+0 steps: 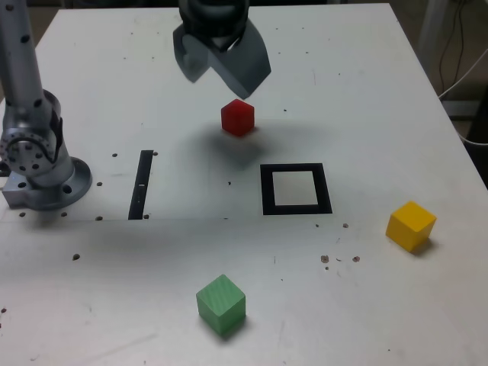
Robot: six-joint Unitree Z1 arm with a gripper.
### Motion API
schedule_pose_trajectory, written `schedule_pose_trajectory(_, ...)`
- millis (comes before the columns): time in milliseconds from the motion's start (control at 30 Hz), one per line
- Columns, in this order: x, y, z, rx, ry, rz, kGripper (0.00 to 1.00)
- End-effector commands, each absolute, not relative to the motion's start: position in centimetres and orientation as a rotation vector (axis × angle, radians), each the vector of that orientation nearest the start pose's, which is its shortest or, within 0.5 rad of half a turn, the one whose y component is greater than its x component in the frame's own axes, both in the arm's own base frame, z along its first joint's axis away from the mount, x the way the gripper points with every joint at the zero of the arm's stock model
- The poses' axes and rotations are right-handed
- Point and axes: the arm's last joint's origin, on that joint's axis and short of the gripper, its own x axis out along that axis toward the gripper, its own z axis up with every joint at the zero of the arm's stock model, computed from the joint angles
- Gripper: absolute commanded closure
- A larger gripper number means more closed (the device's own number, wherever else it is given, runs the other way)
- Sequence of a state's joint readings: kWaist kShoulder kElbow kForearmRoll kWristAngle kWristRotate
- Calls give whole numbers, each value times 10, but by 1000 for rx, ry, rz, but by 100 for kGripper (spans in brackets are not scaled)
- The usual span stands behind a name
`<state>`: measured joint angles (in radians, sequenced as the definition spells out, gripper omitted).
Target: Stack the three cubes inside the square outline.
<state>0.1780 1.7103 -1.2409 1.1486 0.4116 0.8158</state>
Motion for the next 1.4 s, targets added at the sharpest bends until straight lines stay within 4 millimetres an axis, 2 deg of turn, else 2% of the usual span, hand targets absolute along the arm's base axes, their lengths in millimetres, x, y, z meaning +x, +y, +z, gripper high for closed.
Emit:
schedule_pose_trajectory(0, 258, 71, 287, 802, 1736, -253, 0)
schedule_pose_trajectory(333, 278, 86, 253, 748, 1825, -301, 1)
schedule_pose_trajectory(667, 288, 93, 240, 701, 1829, -308, 7)
schedule_pose_trajectory(900, 290, 93, 232, 679, 1835, -326, 14)
schedule_pose_trajectory(1367, 290, 90, 223, 640, 1819, -382, 19)
